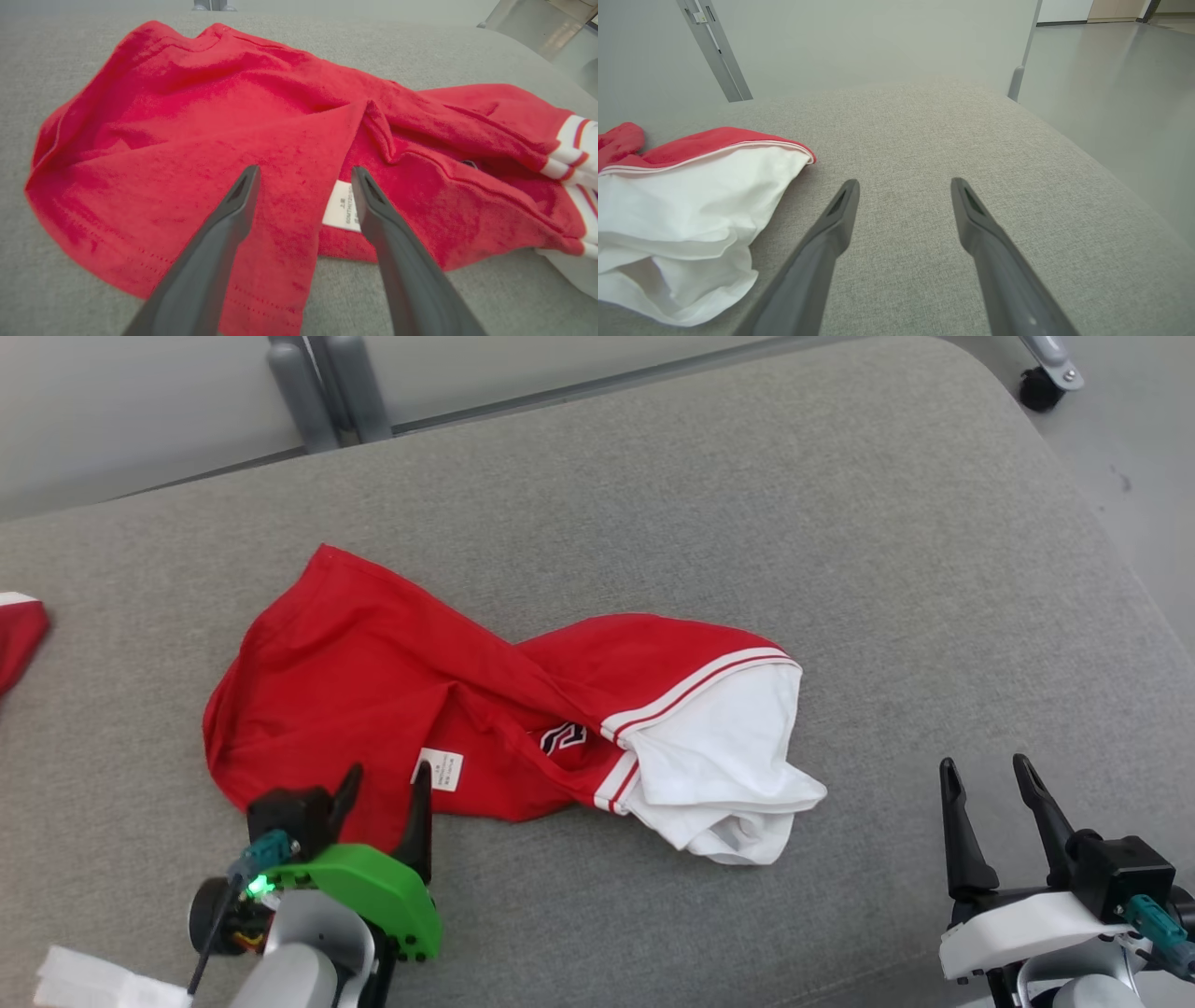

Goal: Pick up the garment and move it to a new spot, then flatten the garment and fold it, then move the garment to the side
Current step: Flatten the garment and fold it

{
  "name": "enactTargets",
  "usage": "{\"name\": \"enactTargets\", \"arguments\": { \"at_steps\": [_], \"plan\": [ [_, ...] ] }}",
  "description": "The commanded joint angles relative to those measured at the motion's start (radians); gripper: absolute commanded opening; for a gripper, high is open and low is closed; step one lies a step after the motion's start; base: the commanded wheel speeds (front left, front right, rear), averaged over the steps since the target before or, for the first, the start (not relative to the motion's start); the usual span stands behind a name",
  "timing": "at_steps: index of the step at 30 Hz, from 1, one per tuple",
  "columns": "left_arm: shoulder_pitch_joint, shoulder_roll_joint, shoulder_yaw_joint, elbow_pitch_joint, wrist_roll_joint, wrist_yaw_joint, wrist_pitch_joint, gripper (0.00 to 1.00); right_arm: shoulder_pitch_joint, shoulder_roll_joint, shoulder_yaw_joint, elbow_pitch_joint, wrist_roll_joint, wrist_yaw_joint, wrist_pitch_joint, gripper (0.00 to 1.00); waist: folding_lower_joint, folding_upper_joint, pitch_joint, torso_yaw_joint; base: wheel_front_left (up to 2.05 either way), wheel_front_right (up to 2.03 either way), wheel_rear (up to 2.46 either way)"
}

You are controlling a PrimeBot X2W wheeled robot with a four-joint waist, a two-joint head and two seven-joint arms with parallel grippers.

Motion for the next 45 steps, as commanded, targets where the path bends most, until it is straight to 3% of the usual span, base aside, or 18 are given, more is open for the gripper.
{"name": "enactTargets", "arguments": {
  "at_steps": [1,4,6,14,16,23,32,33,34,35,42,45],
  "plan": [
    [0.042,-0.002,0.0,-0.03,-0.01,0.018,0.009,1.0,0.016,-0.003,0.0,-0.004,0.001,0.0,-0.003,1.0,0.0,0.0,-0.047,0.054,0.0,0.0,0.0],
    [0.096,0.002,-0.012,-0.065,-0.017,0.034,0.039,1.0,0.011,-0.005,0.005,-0.006,0.002,0.0,-0.003,1.0,0.0,0.0,-0.039,0.059,0.0,0.0,0.0],
    [0.113,0.0,-0.019,-0.06,-0.034,0.023,0.062,1.0,0.008,-0.009,0.005,-0.006,0.002,0.0,-0.003,1.0,0.0,0.0,-0.031,0.06,0.0,0.0,0.0],
    [0.047,0.001,-0.027,0.056,-0.023,0.002,0.049,1.0,-0.008,-0.022,0.018,0.002,0.005,0.0,-0.003,1.0,0.0,0.0,-0.017,0.044,0.0,0.0,0.0],
    [0.025,0.004,-0.041,0.111,-0.02,-0.015,0.059,0.0,-0.008,-0.021,0.021,0.004,0.004,0.0,-0.003,1.0,0.0,0.0,-0.017,0.035,0.0,0.0,0.0],
    [0.061,0.033,-0.039,0.142,-0.041,-0.032,0.074,0.0,0.016,-0.019,0.008,0.004,0.0,0.0,-0.003,1.0,0.0,0.0,-0.042,0.037,0.0,0.0,0.0],
    [0.294,0.137,0.026,-0.096,-0.07,0.082,0.092,0.0,0.043,-0.029,-0.016,-0.02,-0.004,0.0,-0.003,1.0,0.0,0.0,-0.087,0.068,0.0,0.0,0.0],
    [0.307,0.142,0.033,-0.113,-0.068,0.089,0.081,0.2,0.044,-0.029,-0.015,-0.022,-0.004,0.0,-0.003,1.0,0.0,0.0,-0.088,0.07,0.0,0.0,0.0],
    [0.316,0.142,0.04,-0.135,-0.064,0.093,0.058,0.95,0.046,-0.029,-0.014,-0.025,-0.004,0.0,-0.003,1.0,0.0,0.0,-0.088,0.074,0.0,0.0,0.0],
    [0.321,0.138,0.046,-0.148,-0.062,0.095,0.038,1.0,0.047,-0.03,-0.013,-0.026,-0.003,0.0,-0.003,1.0,0.0,0.0,-0.088,0.077,0.0,0.0,0.0],
    [0.308,0.07,0.093,-0.213,-0.012,0.09,-0.212,1.0,0.042,-0.043,0.013,-0.048,-0.012,0.0,-0.003,1.0,0.0,0.0,-0.084,0.09,0.0,0.0,0.0],
    [0.337,0.022,0.123,-0.25,0.023,0.073,-0.239,1.0,0.062,-0.048,0.021,-0.074,-0.015,0.0,-0.003,1.0,0.0,0.0,-0.095,0.096,0.0,0.0,0.0]
  ]
}}
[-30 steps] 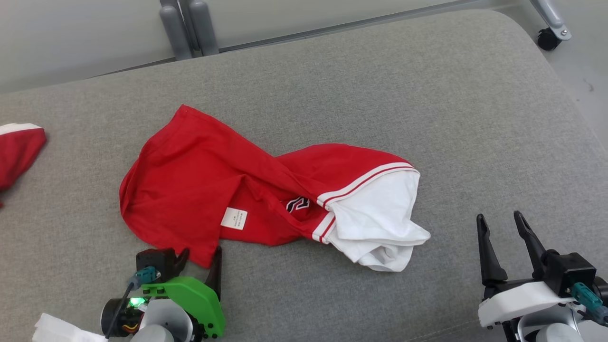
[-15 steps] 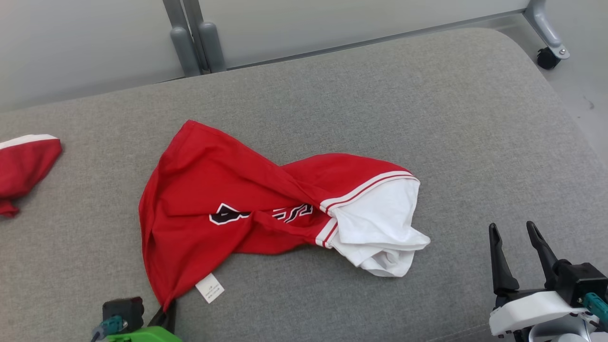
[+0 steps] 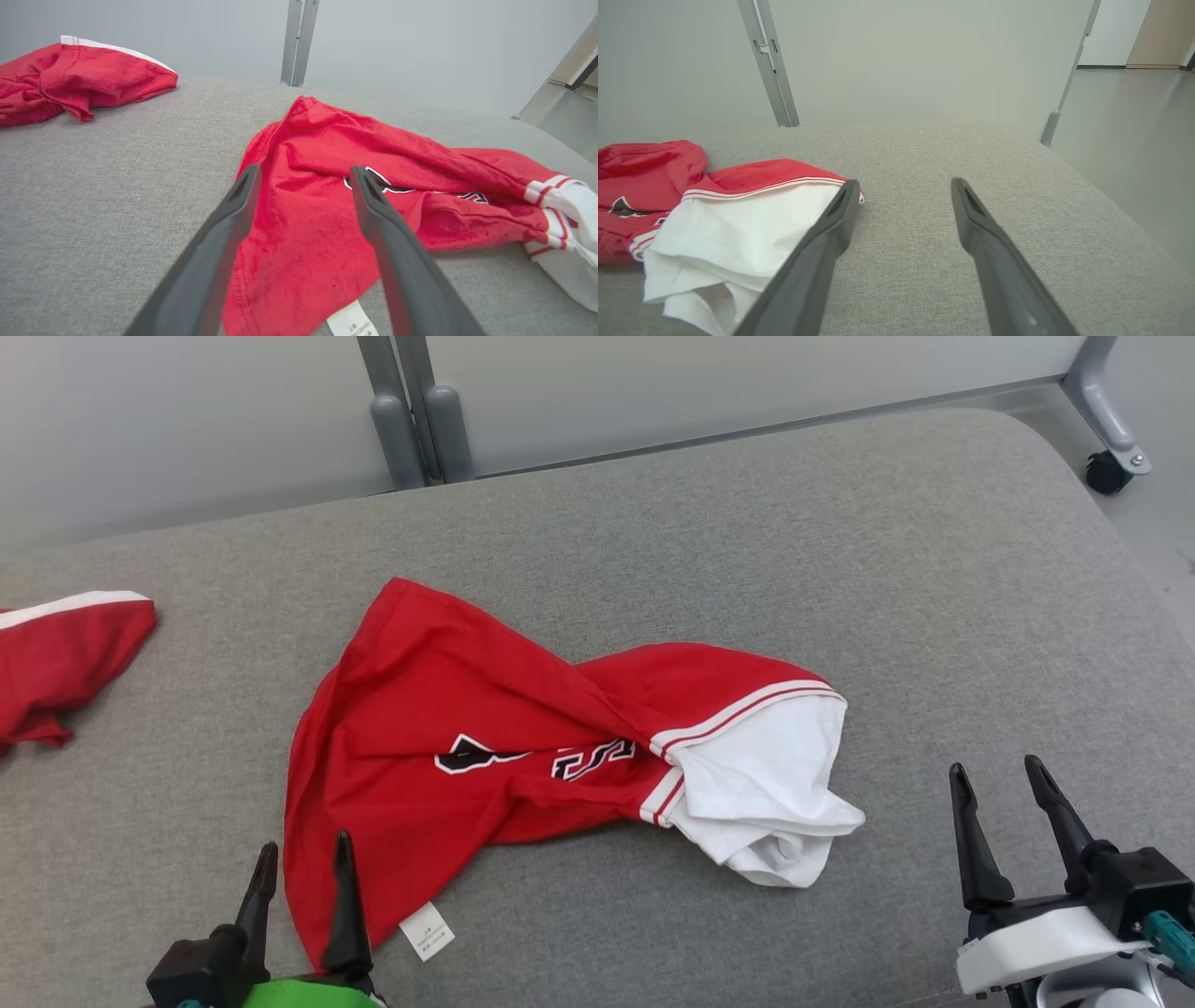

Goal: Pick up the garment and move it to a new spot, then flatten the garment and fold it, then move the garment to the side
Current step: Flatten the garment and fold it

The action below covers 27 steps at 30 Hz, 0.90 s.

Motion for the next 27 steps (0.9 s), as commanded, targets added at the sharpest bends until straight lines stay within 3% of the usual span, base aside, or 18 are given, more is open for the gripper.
{"name": "enactTargets", "arguments": {
  "at_steps": [1,6,11,18,27],
  "plan": [
    [0.02,-0.018,0.032,-0.036,0.047,-0.01,-0.009,1.0,0.026,-0.005,0.0,-0.016,-0.004,0.0,-0.003,1.0,0.0,0.0,-0.009,0.006,0.0,0.0,0.0],
    [0.073,-0.125,0.131,-0.103,0.146,-0.065,-0.006,1.0,0.04,-0.014,0.057,-0.022,0.006,0.0,-0.003,1.0,0.0,0.0,-0.011,0.016,0.0,0.0,0.0],
    [0.076,-0.183,0.178,-0.066,0.201,-0.141,-0.006,1.0,-0.004,-0.017,0.137,0.056,0.032,0.0,-0.003,1.0,0.0,0.0,-0.009,0.032,0.0,0.0,0.0],
    [0.054,-0.215,0.224,-0.04,0.232,-0.194,-0.006,1.0,-0.073,-0.018,0.156,0.221,0.051,0.0,0.055,1.0,0.0,0.0,0.0,0.052,0.0,0.0,0.0],
    [0.057,-0.22,0.255,-0.004,0.225,-0.202,-0.006,1.0,-0.11,-0.014,0.203,0.297,0.16,0.0,0.083,1.0,0.0,0.0,-0.001,0.069,0.0,0.0,0.0]
  ]
}}
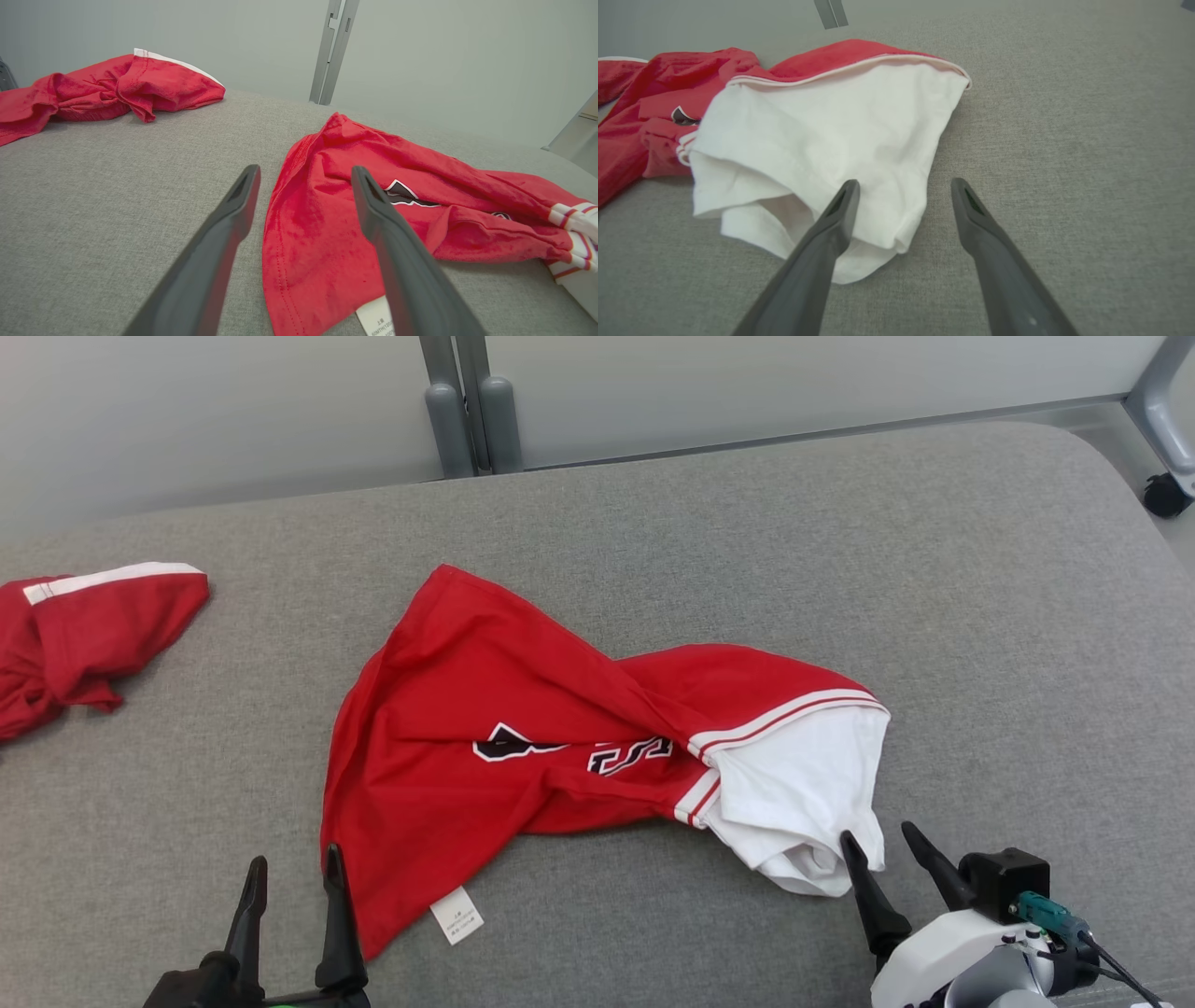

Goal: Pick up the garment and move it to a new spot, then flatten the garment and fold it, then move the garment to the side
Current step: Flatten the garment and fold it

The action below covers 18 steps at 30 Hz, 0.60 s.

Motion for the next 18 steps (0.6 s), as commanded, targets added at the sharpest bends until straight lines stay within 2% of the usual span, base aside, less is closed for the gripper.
{"name": "enactTargets", "arguments": {
  "at_steps": [1,6,9,10,11,12,15,16,18],
  "plan": [
    [-0.01,0.0,0.004,0.004,-0.006,0.003,0.0,1.0,-0.004,-0.005,0.006,0.006,0.024,0.0,0.01,1.0,0.0,0.0,-0.003,0.002,0.0,0.0,0.0],
    [-0.009,0.0,0.0,0.007,-0.012,0.008,0.0,1.0,-0.006,-0.003,0.025,0.01,0.117,0.0,0.053,0.98,0.0,0.0,-0.003,0.005,0.0,0.0,0.0],
    [-0.012,0.0,-0.004,0.009,-0.012,0.009,0.0,1.0,-0.006,-0.011,0.047,-0.003,0.171,0.0,0.076,0.62,0.0,0.0,0.0,0.005,0.0,0.0,0.0],
    [-0.013,0.0,-0.005,0.01,-0.013,0.009,0.0,1.0,-0.005,-0.013,0.05,-0.006,0.186,0.0,0.082,0.58,0.0,0.0,0.0,0.005,0.0,0.0,0.0],
    [-0.013,0.0,-0.006,0.01,-0.014,0.01,0.0,1.0,-0.006,-0.017,0.055,-0.009,0.197,0.0,0.084,0.49,0.0,0.0,0.001,0.006,0.0,0.0,0.0],
    [-0.013,0.0,-0.007,0.01,-0.015,0.01,0.0,1.0,-0.006,-0.02,0.058,-0.011,0.204,0.0,0.087,0.47,0.0,0.0,0.001,0.006,0.0,0.0,0.0],
    [-0.013,0.0,-0.011,0.012,-0.013,0.008,0.0,1.0,-0.008,-0.021,0.063,-0.012,0.232,0.0,0.092,0.29,0.0,0.0,0.003,0.007,0.0,0.0,0.0],
    [-0.014,0.0,-0.012,0.013,-0.013,0.008,0.0,1.0,-0.009,-0.024,0.064,-0.012,0.237,0.0,0.094,0.27,0.0,0.0,0.004,0.007,0.0,0.0,0.0],
    [-0.014,0.0,-0.013,0.014,-0.013,0.009,0.0,1.0,-0.011,-0.027,0.07,-0.011,0.243,0.0,0.095,0.16,0.0,0.0,0.004,0.008,0.0,0.0,0.0]
  ]
}}
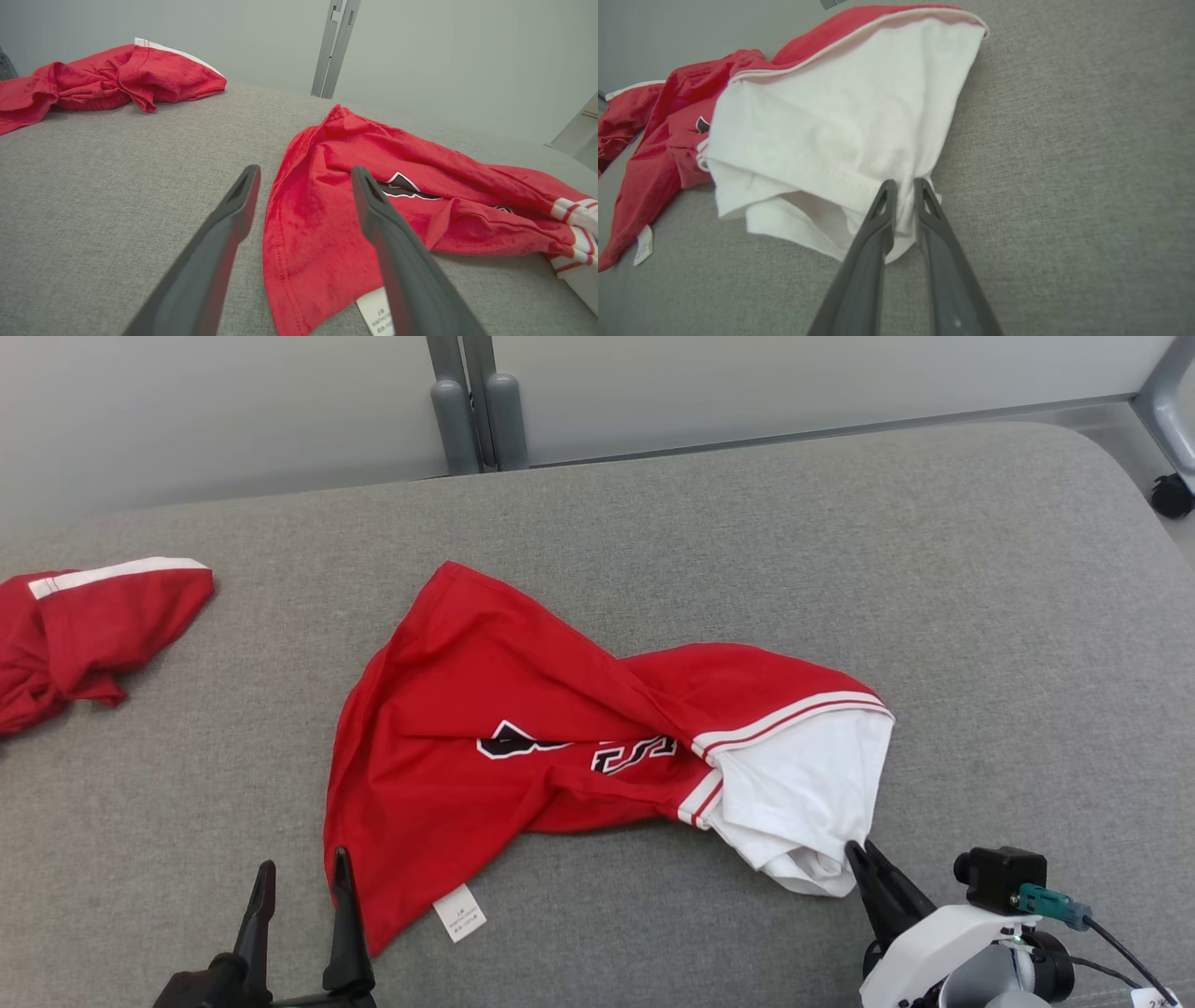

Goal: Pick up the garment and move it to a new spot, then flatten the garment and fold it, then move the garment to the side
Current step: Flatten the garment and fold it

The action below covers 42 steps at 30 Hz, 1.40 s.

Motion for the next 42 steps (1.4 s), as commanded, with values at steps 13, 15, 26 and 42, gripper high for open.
{"name": "enactTargets", "arguments": {
  "at_steps": [13,15,26,42],
  "plan": [
    [-0.027,0.001,-0.003,0.006,0.0,-0.004,0.0,1.0,-0.06,-0.055,-0.031,-0.18,0.131,0.0,0.026,0.0,0.0,0.0,0.016,0.005,0.0,0.0,0.0],
    [-0.035,0.001,-0.009,0.006,-0.001,-0.004,0.0,1.0,-0.087,-0.071,-0.052,-0.224,0.151,0.0,0.059,0.0,0.0,0.0,0.027,0.014,0.0,0.0,0.0],
    [-0.156,0.001,-0.13,0.023,-0.051,-0.006,0.0,1.0,-0.419,-0.184,-0.272,-0.168,0.056,0.0,0.274,0.0,0.0,0.0,0.168,0.191,0.0,0.0,0.0],
    [-0.192,0.001,-0.327,0.054,-0.122,0.015,0.0,1.0,-0.882,-0.286,-0.346,0.254,-0.263,0.0,0.314,0.0,0.0,0.0,0.202,0.468,0.0,0.0,0.0]
  ]
}}
